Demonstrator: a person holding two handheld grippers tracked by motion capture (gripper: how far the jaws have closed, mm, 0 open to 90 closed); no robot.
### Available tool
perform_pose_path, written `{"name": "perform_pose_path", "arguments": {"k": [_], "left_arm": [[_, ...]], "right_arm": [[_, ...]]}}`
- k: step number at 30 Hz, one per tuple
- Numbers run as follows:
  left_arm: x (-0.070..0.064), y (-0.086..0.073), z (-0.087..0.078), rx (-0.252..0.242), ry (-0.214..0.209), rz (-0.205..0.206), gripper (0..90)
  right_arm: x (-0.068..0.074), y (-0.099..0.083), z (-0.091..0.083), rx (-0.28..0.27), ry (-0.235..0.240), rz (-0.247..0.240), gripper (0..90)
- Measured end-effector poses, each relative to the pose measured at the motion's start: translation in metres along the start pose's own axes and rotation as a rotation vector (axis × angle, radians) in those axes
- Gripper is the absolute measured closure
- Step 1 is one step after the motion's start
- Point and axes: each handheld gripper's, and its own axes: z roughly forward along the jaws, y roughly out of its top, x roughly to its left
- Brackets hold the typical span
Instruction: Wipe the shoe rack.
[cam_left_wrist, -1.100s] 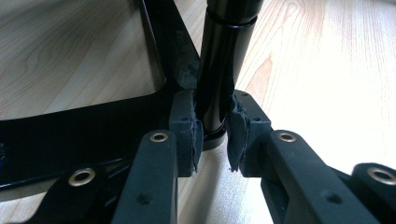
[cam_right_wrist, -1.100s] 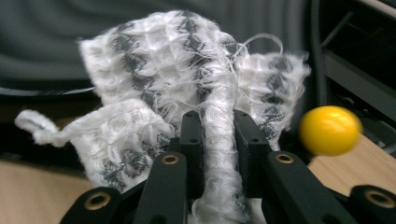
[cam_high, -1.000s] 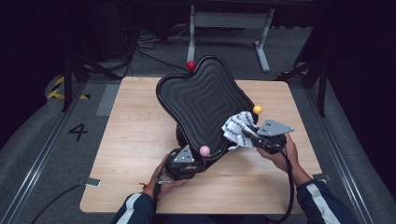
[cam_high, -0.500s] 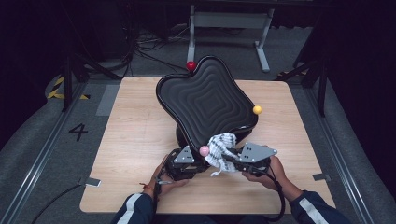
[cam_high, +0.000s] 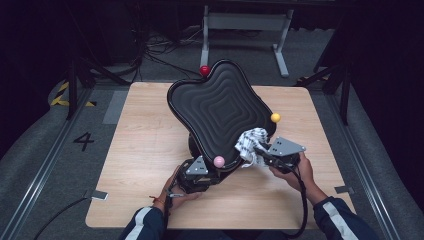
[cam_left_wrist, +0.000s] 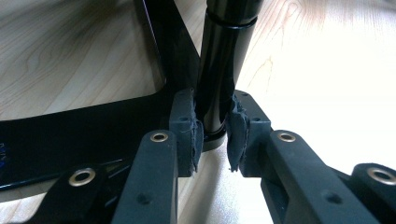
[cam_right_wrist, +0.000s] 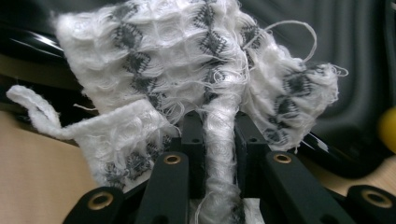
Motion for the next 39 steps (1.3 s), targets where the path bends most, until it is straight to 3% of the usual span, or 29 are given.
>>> {"name": "perform_pose_path", "arguments": {"k": [5,10,14,19,23,31,39], "left_arm": [[0.000,0.000,0.000,-0.002,0.001,0.006,73.4],[-0.001,0.000,0.001,-0.004,0.003,0.001,73.5],[-0.002,0.000,0.000,0.005,0.015,0.009,73.6],[-0.005,0.001,0.003,0.001,0.031,0.028,73.8],[-0.012,0.006,0.009,0.004,0.041,0.044,73.9],[-0.022,0.013,0.019,0.012,0.054,0.068,73.8],[-0.026,0.018,0.027,0.005,0.061,0.088,73.9]], "right_arm": [[-0.021,-0.015,-0.006,0.033,-0.082,0.032,78.1],[-0.044,-0.031,-0.006,0.064,-0.122,0.121,78.0],[-0.053,-0.035,-0.002,0.070,-0.116,0.160,77.3],[-0.051,-0.030,0.006,0.082,-0.120,0.115,77.2],[-0.053,-0.027,0.012,0.067,-0.098,0.146,77.9],[-0.040,-0.023,0.011,0.055,-0.028,0.130,78.0],[0.010,-0.001,-0.002,0.001,0.119,0.033,78.3]]}}
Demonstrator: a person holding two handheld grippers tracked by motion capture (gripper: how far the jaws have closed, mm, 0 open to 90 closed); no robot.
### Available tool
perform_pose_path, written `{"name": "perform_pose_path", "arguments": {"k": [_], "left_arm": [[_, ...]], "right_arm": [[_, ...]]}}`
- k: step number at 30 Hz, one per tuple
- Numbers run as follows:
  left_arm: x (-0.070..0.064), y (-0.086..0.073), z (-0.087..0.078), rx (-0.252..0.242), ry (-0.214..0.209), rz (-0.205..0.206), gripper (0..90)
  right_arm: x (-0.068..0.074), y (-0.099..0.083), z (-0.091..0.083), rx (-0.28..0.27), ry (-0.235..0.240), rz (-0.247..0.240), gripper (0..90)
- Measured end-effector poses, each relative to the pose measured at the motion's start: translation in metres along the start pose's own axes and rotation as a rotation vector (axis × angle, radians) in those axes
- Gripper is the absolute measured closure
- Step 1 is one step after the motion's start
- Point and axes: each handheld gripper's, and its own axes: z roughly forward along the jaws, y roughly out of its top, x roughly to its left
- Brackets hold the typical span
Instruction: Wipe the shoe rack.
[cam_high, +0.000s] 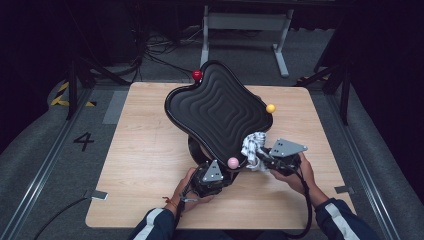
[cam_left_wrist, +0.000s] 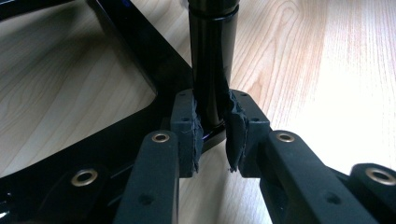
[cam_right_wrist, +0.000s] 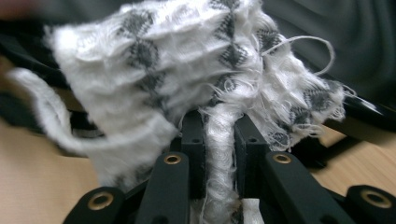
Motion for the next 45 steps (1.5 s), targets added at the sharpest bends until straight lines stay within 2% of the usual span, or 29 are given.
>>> {"name": "perform_pose_path", "arguments": {"k": [2,3,4,5,11,13,18,23,28,29,31,34,35,37,39,40,41,42,43,45], "left_arm": [[0.000,0.000,0.000,-0.003,0.001,0.005,73.8],[0.000,0.000,0.000,-0.003,0.001,0.005,73.8],[0.000,0.000,0.000,-0.002,0.001,0.005,73.8],[0.000,0.000,0.001,0.000,0.001,0.005,73.8],[-0.004,0.005,0.006,-0.002,0.013,0.007,73.6],[-0.006,0.007,0.009,-0.001,0.015,0.007,73.6],[-0.011,0.013,0.017,-0.006,0.019,0.020,72.5],[-0.013,0.017,0.022,-0.005,0.024,0.024,71.4],[-0.015,0.022,0.027,-0.011,0.029,0.018,68.8],[-0.014,0.022,0.027,-0.004,0.018,0.017,67.5],[-0.013,0.021,0.025,0.006,0.006,0.020,66.1],[-0.012,0.014,0.008,0.045,-0.004,0.063,61.9],[-0.011,0.011,0.002,0.055,0.003,0.068,60.0],[-0.006,0.001,-0.018,0.082,0.046,0.067,53.9],[0.006,-0.015,-0.040,0.102,0.081,0.019,48.4],[0.006,-0.015,-0.040,0.102,0.081,0.019,45.7],[0.022,-0.027,-0.058,0.085,0.117,-0.053,43.7],[0.030,-0.032,-0.065,0.073,0.137,-0.090,41.6],[0.030,-0.032,-0.065,0.073,0.137,-0.090,39.0],[0.049,-0.038,-0.078,0.044,0.178,-0.138,37.0]], "right_arm": [[0.010,0.003,-0.001,0.016,-0.035,-0.037,78.4],[0.010,0.003,-0.001,0.016,-0.035,-0.037,78.4],[0.011,0.003,-0.002,0.015,-0.028,-0.031,78.4],[0.011,0.001,-0.007,0.006,0.018,0.001,78.0],[0.029,0.004,-0.023,-0.013,0.056,-0.040,77.3],[0.033,0.004,-0.026,-0.011,0.052,-0.051,76.8],[0.036,0.000,-0.032,-0.010,0.062,-0.027,76.4],[0.043,-0.001,-0.033,0.003,0.070,-0.039,75.5],[0.039,-0.005,-0.033,0.009,0.052,-0.030,75.8],[0.037,-0.007,-0.034,0.009,0.058,-0.012,75.7],[0.036,-0.008,-0.034,0.007,0.053,-0.010,75.7],[0.033,-0.012,-0.036,0.008,0.049,0.007,75.5],[0.031,-0.014,-0.036,0.010,0.046,0.009,75.4],[0.029,-0.016,-0.036,0.008,0.048,0.021,74.7],[0.028,-0.019,-0.037,0.015,0.049,0.032,74.1],[0.029,-0.021,-0.038,0.016,0.054,0.036,74.2],[0.029,-0.022,-0.038,0.022,0.055,0.035,74.2],[0.029,-0.023,-0.038,0.018,0.052,0.034,74.2],[0.029,-0.024,-0.039,0.021,0.058,0.041,74.1],[0.029,-0.025,-0.039,0.022,0.062,0.045,74.1]]}}
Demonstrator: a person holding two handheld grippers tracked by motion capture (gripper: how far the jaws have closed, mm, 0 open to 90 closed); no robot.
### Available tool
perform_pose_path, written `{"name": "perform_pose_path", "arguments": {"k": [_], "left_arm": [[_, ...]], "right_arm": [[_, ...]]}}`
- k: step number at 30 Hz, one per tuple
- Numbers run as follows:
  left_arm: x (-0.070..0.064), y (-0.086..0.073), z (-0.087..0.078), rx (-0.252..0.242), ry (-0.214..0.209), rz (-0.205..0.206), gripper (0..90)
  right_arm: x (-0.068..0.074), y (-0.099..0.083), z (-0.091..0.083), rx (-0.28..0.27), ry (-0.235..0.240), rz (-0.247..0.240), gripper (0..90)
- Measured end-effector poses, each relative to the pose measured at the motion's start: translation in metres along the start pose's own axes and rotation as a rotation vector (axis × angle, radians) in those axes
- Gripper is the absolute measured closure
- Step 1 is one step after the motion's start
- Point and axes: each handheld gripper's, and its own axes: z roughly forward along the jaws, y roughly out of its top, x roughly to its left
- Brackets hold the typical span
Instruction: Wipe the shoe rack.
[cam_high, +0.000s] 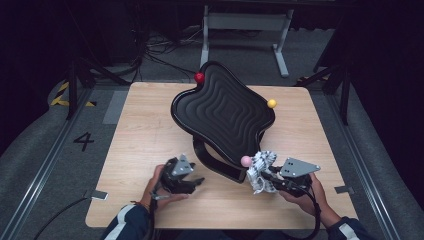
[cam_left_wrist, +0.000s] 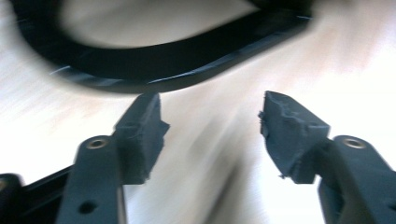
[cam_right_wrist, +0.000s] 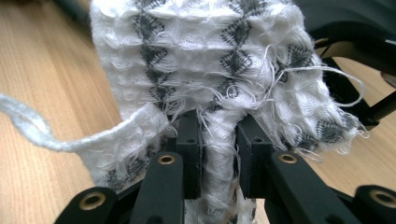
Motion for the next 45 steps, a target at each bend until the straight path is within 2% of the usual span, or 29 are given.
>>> {"name": "perform_pose_path", "arguments": {"k": [1,5,7,9,10,11,12,13,14,15,18,20,23,25,27,29,32,34,36,37,38,39,40,41,42,43,45], "left_arm": [[0.009,0.000,-0.002,-0.018,0.010,-0.033,35.7],[0.041,0.009,-0.004,-0.051,0.044,-0.113,31.0],[0.054,0.016,0.000,-0.054,0.064,-0.123,28.8],[0.066,0.023,0.006,-0.082,0.056,-0.140,28.7],[0.077,0.028,0.014,-0.084,0.075,-0.141,28.9],[0.077,0.028,0.014,-0.084,0.075,-0.141,29.1],[0.084,0.030,0.020,-0.077,0.102,-0.141,28.8],[0.091,0.033,0.027,-0.055,0.123,-0.156,28.8],[0.100,0.037,0.038,-0.034,0.150,-0.187,27.7],[0.100,0.037,0.038,-0.034,0.150,-0.187,27.2],[0.110,0.044,0.050,-0.042,0.170,-0.230,27.8],[0.113,0.050,0.058,-0.025,0.179,-0.218,27.3],[0.116,0.060,0.069,-0.002,0.204,-0.224,27.2],[0.118,0.066,0.077,0.018,0.249,-0.246,28.0],[0.121,0.069,0.082,0.016,0.261,-0.269,28.3],[0.125,0.072,0.091,0.008,0.254,-0.295,26.3],[0.123,0.080,0.099,-0.007,0.249,-0.287,30.5],[0.121,0.084,0.102,-0.017,0.227,-0.281,30.8],[0.120,0.087,0.105,-0.016,0.234,-0.277,37.9],[0.119,0.089,0.106,-0.022,0.245,-0.277,37.9],[0.118,0.091,0.106,-0.041,0.241,-0.288,43.7],[0.118,0.091,0.105,-0.043,0.221,-0.274,52.9],[0.117,0.092,0.104,-0.047,0.205,-0.251,58.0],[0.116,0.093,0.104,-0.050,0.207,-0.248,63.7],[0.115,0.094,0.103,-0.047,0.211,-0.236,69.2],[0.113,0.094,0.102,-0.049,0.237,-0.230,72.2],[0.112,0.092,0.101,-0.048,0.253,-0.216,74.3]], "right_arm": [[0.000,0.000,0.000,-0.004,0.002,-0.001,74.0],[-0.002,-0.003,0.002,-0.005,0.009,0.005,73.0],[-0.002,-0.004,0.003,-0.006,0.013,0.000,72.7],[-0.002,-0.005,0.004,-0.009,0.016,0.002,72.2],[-0.002,-0.006,0.004,-0.012,0.027,0.001,71.6],[-0.002,-0.006,0.004,-0.014,0.029,-0.001,71.2],[-0.001,-0.006,0.004,-0.014,0.032,-0.001,70.9],[-0.001,-0.006,0.004,-0.014,0.032,-0.001,70.9],[0.001,-0.006,0.004,-0.019,0.043,-0.009,70.7],[0.001,-0.006,0.004,-0.019,0.043,-0.009,70.7],[0.004,-0.006,0.004,-0.023,0.048,-0.025,70.4],[0.004,-0.006,0.003,-0.032,0.060,-0.030,69.4],[0.006,-0.008,0.003,-0.037,0.068,-0.044,68.9],[0.006,-0.008,0.002,-0.039,0.069,-0.053,68.9],[0.007,-0.009,0.001,-0.046,0.079,-0.049,68.8],[0.008,-0.009,0.000,-0.046,0.078,-0.057,68.6],[0.010,-0.008,0.001,-0.047,0.092,-0.066,68.4],[0.011,-0.008,0.003,-0.046,0.098,-0.072,68.2],[0.012,-0.008,0.003,-0.048,0.102,-0.071,68.2],[0.012,-0.008,0.004,-0.049,0.103,-0.075,68.2],[0.013,-0.008,0.004,-0.048,0.107,-0.069,68.2],[0.014,-0.008,0.005,-0.045,0.107,-0.068,68.2],[0.014,-0.008,0.005,-0.044,0.106,-0.076,68.3],[0.016,-0.009,0.005,-0.043,0.104,-0.080,68.5],[0.017,-0.009,0.006,-0.043,0.108,-0.074,69.1],[0.017,-0.009,0.006,-0.041,0.111,-0.074,69.6],[0.019,-0.009,0.009,-0.040,0.105,-0.074,71.7]]}}
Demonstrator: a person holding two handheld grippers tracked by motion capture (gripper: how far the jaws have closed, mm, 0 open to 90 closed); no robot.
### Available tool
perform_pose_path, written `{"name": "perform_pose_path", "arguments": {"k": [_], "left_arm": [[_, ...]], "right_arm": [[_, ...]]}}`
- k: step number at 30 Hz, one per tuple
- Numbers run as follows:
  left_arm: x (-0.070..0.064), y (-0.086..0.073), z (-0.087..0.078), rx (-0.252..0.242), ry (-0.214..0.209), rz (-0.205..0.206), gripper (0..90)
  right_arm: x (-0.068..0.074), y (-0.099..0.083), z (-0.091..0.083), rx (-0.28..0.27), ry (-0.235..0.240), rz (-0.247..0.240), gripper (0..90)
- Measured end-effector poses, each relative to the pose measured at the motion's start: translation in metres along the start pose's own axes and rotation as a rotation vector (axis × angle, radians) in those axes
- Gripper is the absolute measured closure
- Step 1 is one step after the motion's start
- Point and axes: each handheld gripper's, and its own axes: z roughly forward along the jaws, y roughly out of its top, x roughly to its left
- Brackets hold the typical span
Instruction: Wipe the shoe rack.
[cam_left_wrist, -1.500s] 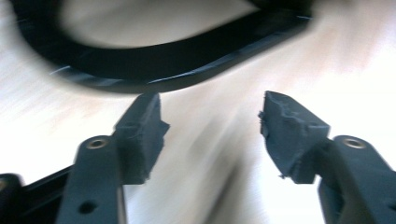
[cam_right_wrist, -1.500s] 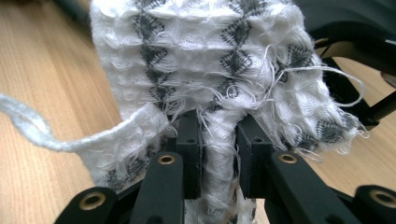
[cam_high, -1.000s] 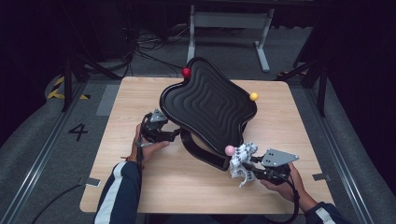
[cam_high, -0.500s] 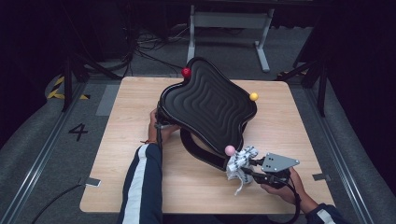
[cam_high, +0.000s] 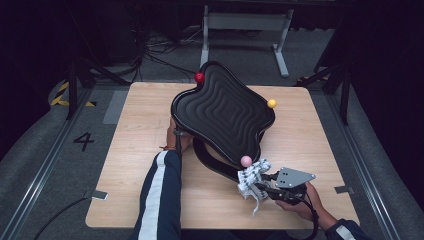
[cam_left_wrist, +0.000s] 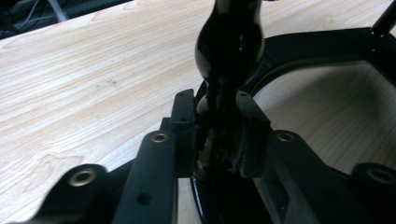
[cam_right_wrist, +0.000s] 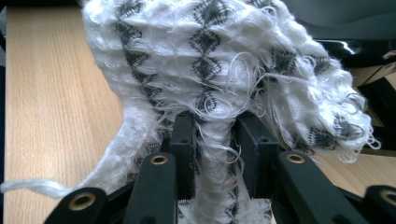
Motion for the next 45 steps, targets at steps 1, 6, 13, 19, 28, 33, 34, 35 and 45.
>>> {"name": "perform_pose_path", "arguments": {"k": [1,6,13,19,28,33,34,35,45], "left_arm": [[0.000,0.000,-0.001,0.001,0.003,0.007,74.4],[0.001,-0.003,-0.005,0.016,-0.008,0.014,74.7],[0.004,-0.012,-0.015,0.025,-0.013,0.044,75.2],[0.009,-0.024,-0.034,0.054,-0.056,0.050,75.2],[0.010,-0.047,-0.061,0.026,-0.074,0.050,74.8],[0.008,-0.055,-0.074,0.036,-0.086,0.065,74.5],[0.007,-0.057,-0.076,0.040,-0.088,0.060,74.5],[0.006,-0.058,-0.078,0.040,-0.085,0.056,74.6],[-0.003,-0.069,-0.087,0.021,-0.135,0.041,73.9]], "right_arm": [[0.002,0.001,0.003,0.000,-0.003,0.009,72.8],[0.013,0.006,0.016,0.008,-0.079,-0.029,79.2],[0.010,0.004,0.027,0.029,-0.140,-0.027,81.4],[0.002,-0.002,0.026,0.042,-0.164,-0.008,81.6],[-0.016,-0.014,0.034,0.110,-0.193,0.031,81.3],[-0.020,-0.019,0.036,0.129,-0.198,0.039,81.4],[-0.020,-0.020,0.036,0.135,-0.196,0.041,81.4],[-0.019,-0.019,0.034,0.130,-0.184,0.047,81.4],[-0.014,-0.011,0.023,0.052,-0.188,0.014,81.4]]}}
